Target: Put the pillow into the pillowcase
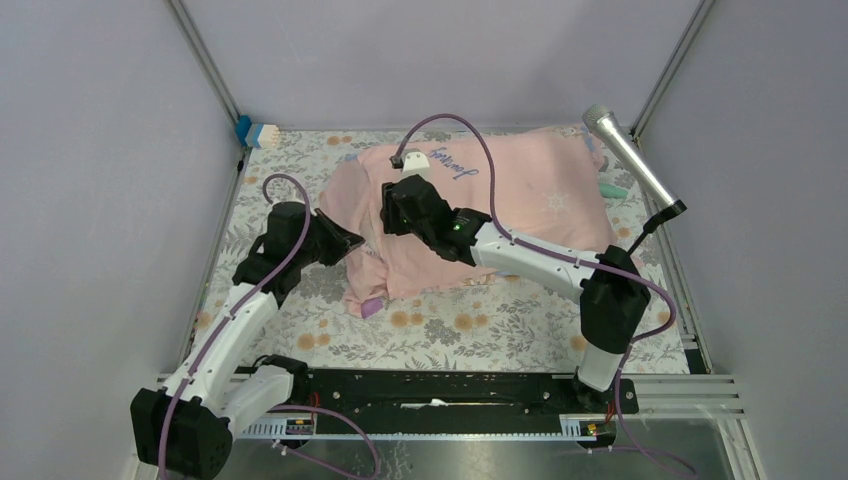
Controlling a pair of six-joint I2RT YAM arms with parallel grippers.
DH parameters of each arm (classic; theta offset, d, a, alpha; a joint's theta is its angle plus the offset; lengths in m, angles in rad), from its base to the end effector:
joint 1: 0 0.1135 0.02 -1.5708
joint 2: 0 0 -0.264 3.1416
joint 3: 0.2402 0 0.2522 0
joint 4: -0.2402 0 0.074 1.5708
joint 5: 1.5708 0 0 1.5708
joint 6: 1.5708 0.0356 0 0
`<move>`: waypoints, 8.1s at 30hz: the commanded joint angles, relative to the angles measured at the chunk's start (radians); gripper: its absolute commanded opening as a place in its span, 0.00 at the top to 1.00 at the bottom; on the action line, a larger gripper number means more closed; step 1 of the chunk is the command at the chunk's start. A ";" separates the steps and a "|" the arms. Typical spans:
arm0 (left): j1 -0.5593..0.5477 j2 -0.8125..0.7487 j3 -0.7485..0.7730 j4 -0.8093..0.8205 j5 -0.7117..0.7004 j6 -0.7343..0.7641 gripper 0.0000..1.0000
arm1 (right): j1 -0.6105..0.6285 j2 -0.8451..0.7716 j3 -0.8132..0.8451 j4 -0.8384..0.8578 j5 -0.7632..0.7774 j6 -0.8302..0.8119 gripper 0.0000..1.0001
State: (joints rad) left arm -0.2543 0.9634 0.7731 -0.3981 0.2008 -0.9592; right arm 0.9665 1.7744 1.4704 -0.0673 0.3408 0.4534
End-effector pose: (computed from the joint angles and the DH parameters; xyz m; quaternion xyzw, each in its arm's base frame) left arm 0.2032 -0.0602 0.2824 -0.2585 0.8397 -0.3402 0.3351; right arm 0.2514 0.3432 0.3169 -0.1138 0.8112 0.2564 0.5131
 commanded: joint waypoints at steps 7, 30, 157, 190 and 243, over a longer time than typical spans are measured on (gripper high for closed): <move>0.075 -0.059 -0.034 -0.008 0.008 0.091 1.00 | 0.104 0.100 0.205 -0.153 0.091 -0.171 0.37; 0.122 -0.021 0.015 0.042 0.116 0.109 1.00 | 0.113 0.304 0.525 -0.415 0.403 -0.242 0.76; -0.032 0.332 0.323 0.151 -0.094 0.319 0.70 | -0.127 -0.160 0.093 0.020 -0.210 0.099 1.00; -0.033 0.619 0.070 1.034 0.022 -0.332 1.00 | 0.018 -0.194 0.061 0.218 -0.262 0.196 1.00; 0.161 0.215 0.415 -0.045 -0.237 0.297 0.33 | -0.061 0.081 0.268 -0.005 -0.446 0.160 0.19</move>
State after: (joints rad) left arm -0.1066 1.1152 1.0622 -0.4824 -0.0807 -0.7311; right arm 0.8944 2.0193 1.7390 -0.0662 -0.0982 0.6590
